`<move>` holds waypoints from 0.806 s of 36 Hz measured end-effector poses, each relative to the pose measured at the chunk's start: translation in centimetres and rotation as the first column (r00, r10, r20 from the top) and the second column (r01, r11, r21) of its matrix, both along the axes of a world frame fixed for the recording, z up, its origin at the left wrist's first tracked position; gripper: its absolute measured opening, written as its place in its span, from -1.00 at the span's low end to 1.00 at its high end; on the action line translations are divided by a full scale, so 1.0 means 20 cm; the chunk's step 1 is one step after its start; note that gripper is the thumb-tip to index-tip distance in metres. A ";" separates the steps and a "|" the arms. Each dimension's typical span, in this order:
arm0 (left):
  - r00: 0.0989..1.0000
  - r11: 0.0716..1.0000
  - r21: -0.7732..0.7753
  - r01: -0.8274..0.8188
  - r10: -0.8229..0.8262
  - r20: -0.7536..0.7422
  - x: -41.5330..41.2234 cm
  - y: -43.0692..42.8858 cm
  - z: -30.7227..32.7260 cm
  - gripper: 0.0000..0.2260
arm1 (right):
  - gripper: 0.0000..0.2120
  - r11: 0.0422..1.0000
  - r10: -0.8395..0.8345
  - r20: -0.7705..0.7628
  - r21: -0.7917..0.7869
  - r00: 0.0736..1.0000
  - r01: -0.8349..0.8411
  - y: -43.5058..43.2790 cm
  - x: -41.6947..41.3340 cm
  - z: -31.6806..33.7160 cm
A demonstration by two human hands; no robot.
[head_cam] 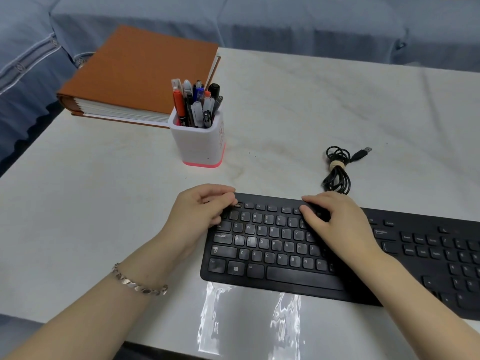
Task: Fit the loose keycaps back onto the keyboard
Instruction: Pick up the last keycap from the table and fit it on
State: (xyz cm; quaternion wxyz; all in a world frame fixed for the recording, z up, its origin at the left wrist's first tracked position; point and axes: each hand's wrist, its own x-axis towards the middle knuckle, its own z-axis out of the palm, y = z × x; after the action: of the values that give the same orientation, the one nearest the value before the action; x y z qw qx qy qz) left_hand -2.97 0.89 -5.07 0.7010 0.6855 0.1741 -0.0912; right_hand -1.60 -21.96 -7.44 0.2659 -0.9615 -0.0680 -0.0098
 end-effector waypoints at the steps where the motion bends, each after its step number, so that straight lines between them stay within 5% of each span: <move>1: 1.000 1.000 0.014 -0.008 0.008 0.013 0.00 0.00 0.00 -0.90 | -0.77 1.000 0.001 0.000 -0.001 1.000 -0.001 0.00 0.00 0.00; 5: 0.999 0.999 0.001 -0.032 0.032 0.017 0.00 -0.01 -0.01 -0.84 | -0.77 1.000 0.001 0.000 -0.002 1.000 -0.001 0.00 0.00 0.00; 11: 0.986 0.919 -0.369 -0.138 0.094 -0.135 0.01 -0.02 0.01 -0.88 | -0.78 1.000 0.000 0.001 0.004 1.000 0.000 0.00 0.00 0.00; 18: 0.982 0.832 -0.543 -0.112 0.010 -0.187 0.01 -0.03 0.02 -0.82 | -0.78 1.000 -0.002 0.001 0.009 1.000 0.002 0.00 0.00 0.00; 29: 0.993 0.904 -0.417 -0.089 0.049 -0.105 -0.02 -0.04 0.02 -0.86 | -0.77 1.000 0.002 0.003 0.002 1.000 -0.002 0.00 0.00 -0.01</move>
State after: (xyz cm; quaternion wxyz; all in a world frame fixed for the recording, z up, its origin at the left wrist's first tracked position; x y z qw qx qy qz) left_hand -3.29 0.14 -4.64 0.8264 0.5066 0.2065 -0.1329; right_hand -1.59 -21.97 -7.55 0.2669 -0.9612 -0.0694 -0.0112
